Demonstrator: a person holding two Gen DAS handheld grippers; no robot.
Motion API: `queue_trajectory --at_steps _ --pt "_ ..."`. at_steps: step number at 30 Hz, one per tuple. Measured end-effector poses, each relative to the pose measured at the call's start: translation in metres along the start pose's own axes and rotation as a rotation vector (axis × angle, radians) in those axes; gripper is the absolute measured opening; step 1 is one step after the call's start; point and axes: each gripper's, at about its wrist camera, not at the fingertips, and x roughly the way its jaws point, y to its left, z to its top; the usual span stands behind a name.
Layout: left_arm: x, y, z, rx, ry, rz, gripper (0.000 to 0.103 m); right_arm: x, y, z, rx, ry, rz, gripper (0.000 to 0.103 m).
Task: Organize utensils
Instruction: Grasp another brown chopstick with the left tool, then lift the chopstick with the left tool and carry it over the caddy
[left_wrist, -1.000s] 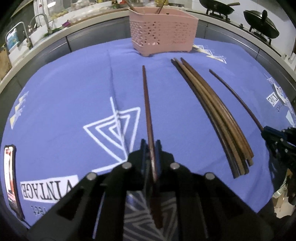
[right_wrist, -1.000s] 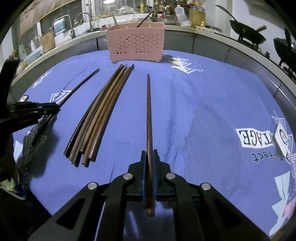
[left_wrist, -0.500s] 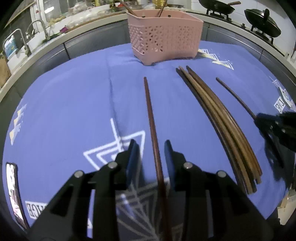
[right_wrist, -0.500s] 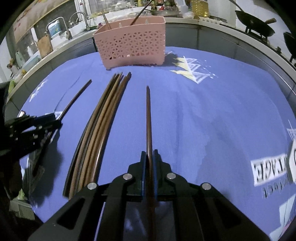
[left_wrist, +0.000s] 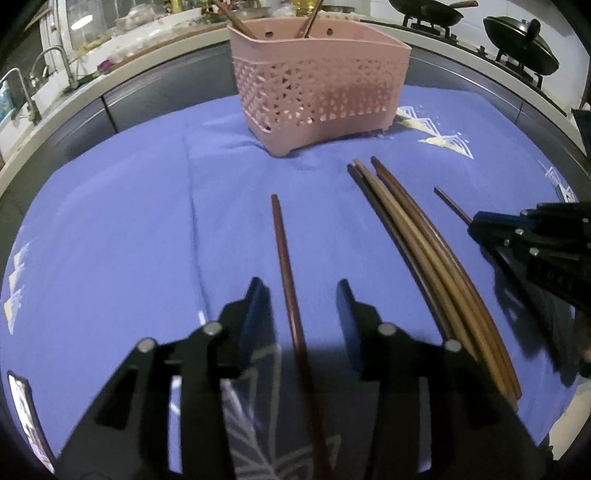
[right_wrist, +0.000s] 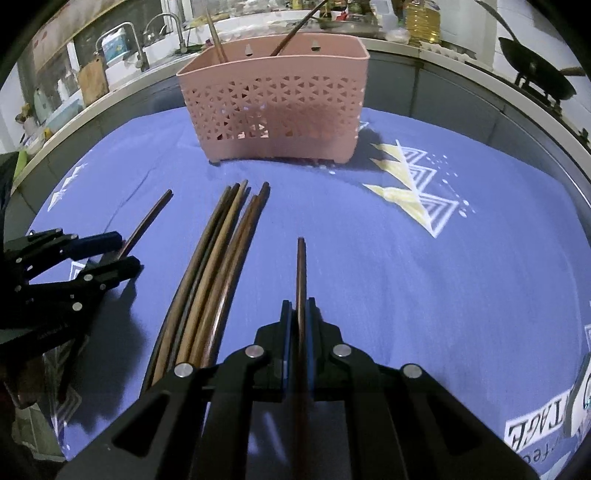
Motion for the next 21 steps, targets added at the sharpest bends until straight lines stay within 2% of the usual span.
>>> queue_trajectory --at_steps 10,12,13,14,17,18,21 --pt "0.016 0.004 0.026 0.027 0.003 -0.025 0.043 0.014 -0.009 0.024 0.026 0.021 0.052 0.008" --pt "0.017 0.002 0.028 0.044 -0.003 -0.037 0.034 0.014 -0.008 0.025 0.004 0.016 0.048 0.007" --pt "0.018 0.001 0.029 0.049 -0.006 -0.045 0.018 0.014 -0.006 0.024 -0.010 0.013 0.044 0.006" --pt "0.018 0.000 0.030 0.050 -0.002 -0.060 0.007 0.013 -0.006 0.023 -0.015 0.011 0.047 0.005" --pt "0.017 -0.001 0.032 0.046 0.004 -0.064 0.005 0.008 -0.006 0.021 -0.008 -0.010 0.062 0.005" --pt "0.014 0.000 0.032 0.033 -0.006 -0.087 0.005 0.003 -0.005 0.021 -0.007 -0.033 0.064 0.005" --pt "-0.017 0.014 0.036 -0.026 -0.101 -0.149 0.005 -0.036 0.000 0.019 -0.014 -0.186 0.067 0.005"
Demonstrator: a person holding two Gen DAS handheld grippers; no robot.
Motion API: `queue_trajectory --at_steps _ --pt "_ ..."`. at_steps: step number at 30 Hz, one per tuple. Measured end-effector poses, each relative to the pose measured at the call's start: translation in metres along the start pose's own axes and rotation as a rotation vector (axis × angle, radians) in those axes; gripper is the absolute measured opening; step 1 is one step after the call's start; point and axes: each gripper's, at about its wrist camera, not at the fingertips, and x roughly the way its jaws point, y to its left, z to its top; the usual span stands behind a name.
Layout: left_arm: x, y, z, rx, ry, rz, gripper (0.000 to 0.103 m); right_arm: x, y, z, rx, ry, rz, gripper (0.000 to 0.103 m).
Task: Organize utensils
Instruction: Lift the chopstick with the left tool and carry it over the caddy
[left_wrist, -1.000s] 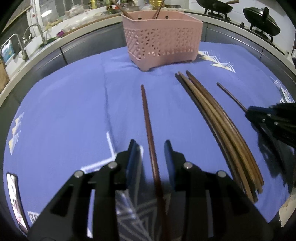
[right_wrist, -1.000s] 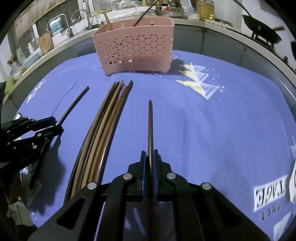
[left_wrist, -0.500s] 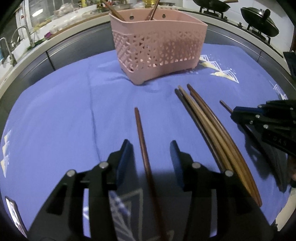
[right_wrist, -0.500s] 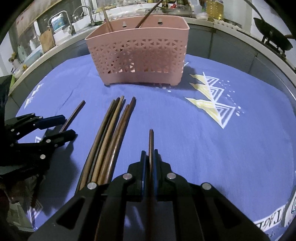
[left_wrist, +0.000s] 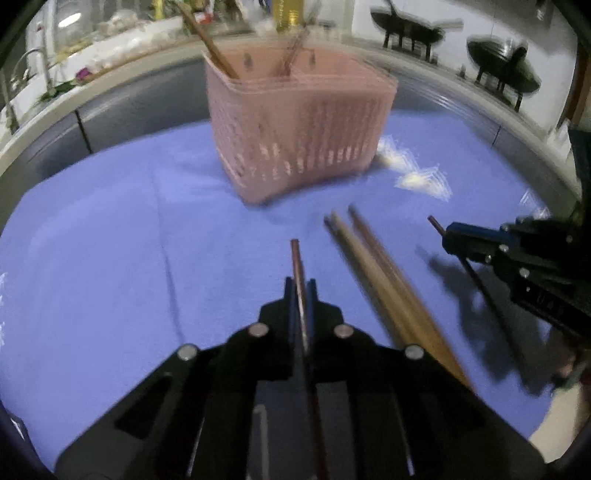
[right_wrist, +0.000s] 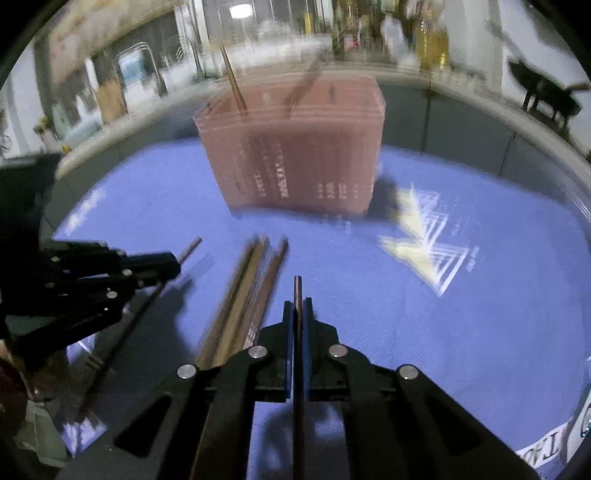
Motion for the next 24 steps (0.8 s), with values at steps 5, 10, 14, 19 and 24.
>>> queue_trajectory --at_steps 5,10,14,19,24 --pt "-0.071 0.003 0.010 -0.024 -0.201 -0.047 0.005 -0.071 0.011 0.004 0.010 -0.290 -0.004 0.005" --pt "-0.123 -0.007 0.008 -0.007 -0.343 -0.033 0.005 -0.113 0.018 0.001 0.035 -0.450 -0.022 0.005" --pt "-0.150 -0.021 -0.001 0.010 -0.427 -0.018 0.005 -0.132 0.025 -0.006 0.051 -0.518 -0.037 0.005" --pt "-0.174 -0.029 -0.007 0.038 -0.484 -0.005 0.005 -0.141 0.030 -0.002 0.045 -0.545 -0.051 0.005" --pt "-0.178 -0.020 -0.010 0.003 -0.496 -0.017 0.005 -0.153 0.033 -0.003 0.052 -0.575 -0.067 0.005"
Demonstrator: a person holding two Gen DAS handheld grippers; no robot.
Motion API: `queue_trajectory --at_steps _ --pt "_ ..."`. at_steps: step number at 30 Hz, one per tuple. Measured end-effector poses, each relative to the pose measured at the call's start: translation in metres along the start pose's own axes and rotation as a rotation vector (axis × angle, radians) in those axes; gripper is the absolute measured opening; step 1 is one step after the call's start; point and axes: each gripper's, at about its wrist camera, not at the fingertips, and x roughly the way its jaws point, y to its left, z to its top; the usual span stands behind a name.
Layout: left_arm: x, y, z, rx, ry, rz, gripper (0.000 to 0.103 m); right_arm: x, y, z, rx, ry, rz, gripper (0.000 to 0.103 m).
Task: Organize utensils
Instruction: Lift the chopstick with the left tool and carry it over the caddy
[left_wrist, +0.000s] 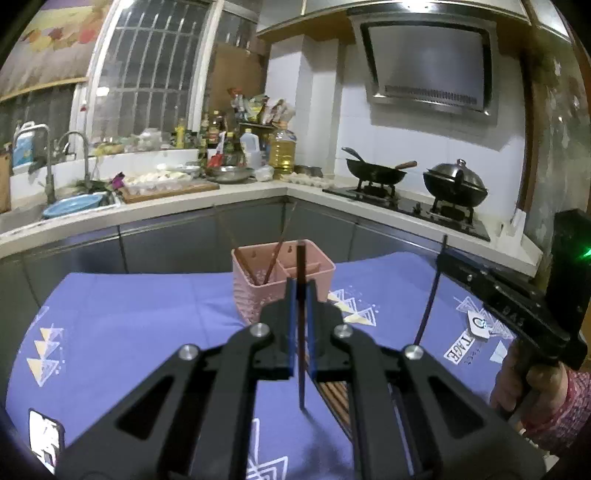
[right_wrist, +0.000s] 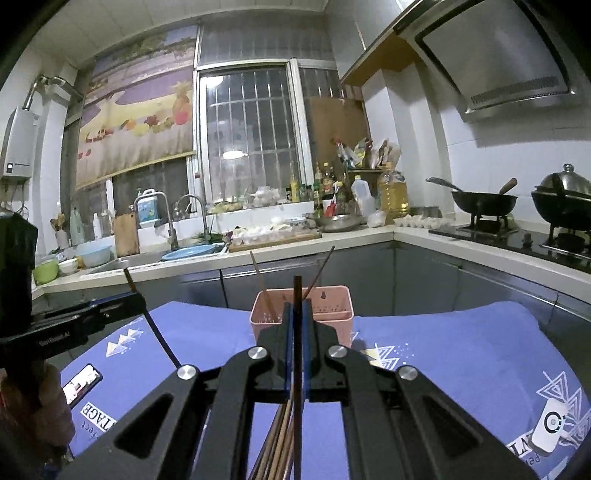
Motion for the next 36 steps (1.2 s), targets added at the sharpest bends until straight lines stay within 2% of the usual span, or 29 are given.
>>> queue_trajectory --at_steps 8,13,29,36 --pt "-0.005 0.008 -0.007 -0.024 0.005 0.017 0.005 -0.001 0.004 0.000 -0.010 0.013 -0.007 0.005" --pt "-0.005 0.011 0.000 -0.049 0.002 0.007 0.005 0.000 0.005 0.009 -0.015 0.000 0.001 0.005" --pt "0.013 0.000 0.060 -0.006 -0.074 -0.013 0.005 0.028 0.014 0.057 -0.041 -0.060 0.037 0.005" --pt "0.033 0.002 0.094 0.016 -0.099 -0.018 0.005 0.057 0.015 0.080 -0.043 -0.060 0.054 0.005"
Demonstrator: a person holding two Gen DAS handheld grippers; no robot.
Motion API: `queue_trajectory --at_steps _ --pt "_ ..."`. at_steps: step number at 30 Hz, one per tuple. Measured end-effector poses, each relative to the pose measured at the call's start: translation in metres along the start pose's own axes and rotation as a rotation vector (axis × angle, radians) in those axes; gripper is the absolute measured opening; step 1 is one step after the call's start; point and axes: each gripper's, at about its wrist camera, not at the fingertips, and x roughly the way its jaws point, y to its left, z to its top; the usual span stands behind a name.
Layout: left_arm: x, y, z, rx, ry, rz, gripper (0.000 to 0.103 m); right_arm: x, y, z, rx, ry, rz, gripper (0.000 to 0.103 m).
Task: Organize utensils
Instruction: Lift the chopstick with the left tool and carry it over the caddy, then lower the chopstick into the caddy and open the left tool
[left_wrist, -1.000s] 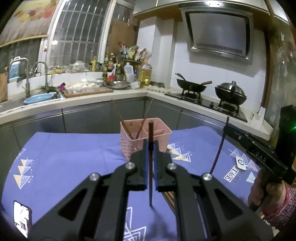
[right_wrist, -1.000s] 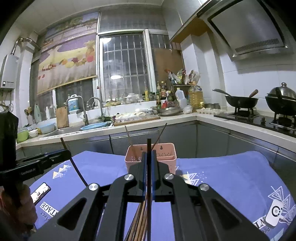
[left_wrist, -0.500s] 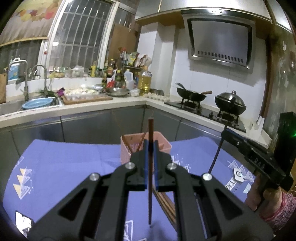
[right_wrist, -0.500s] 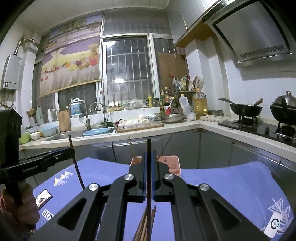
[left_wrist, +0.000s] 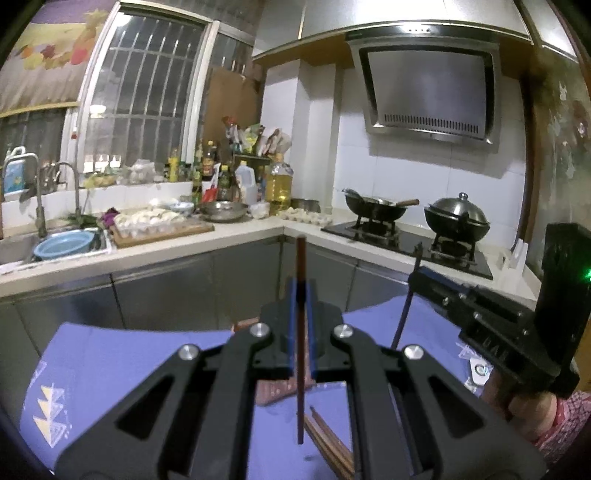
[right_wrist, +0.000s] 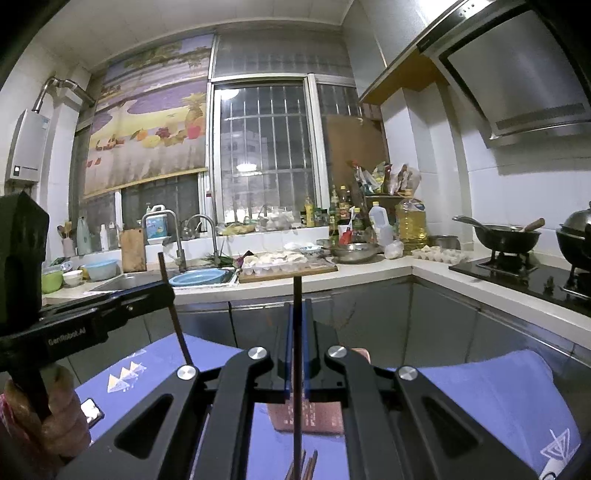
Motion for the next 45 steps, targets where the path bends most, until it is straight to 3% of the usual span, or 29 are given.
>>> queue_trajectory --at_steps 7,15,25,34,45 --pt "0.038 0.014 0.045 -0.019 -0.039 0.030 0.005 0.039 -0.008 0.034 0.021 -0.049 0.001 0.005" --pt "0.074 0.032 0.068 -0.046 -0.074 0.071 0.005 0.090 -0.016 0.061 0.037 -0.092 0.006 0.005" --pt "0.127 0.054 0.029 -0.057 0.008 0.123 0.005 0.144 -0.017 0.025 0.039 -0.026 0.013 0.005" --pt "0.138 0.060 -0.006 -0.076 0.057 0.135 0.005 0.150 -0.016 -0.011 0.022 0.055 0.001 0.005" --pt "0.143 0.050 -0.027 -0.058 0.108 0.131 0.005 0.148 -0.013 -0.024 0.029 0.094 -0.004 0.005"
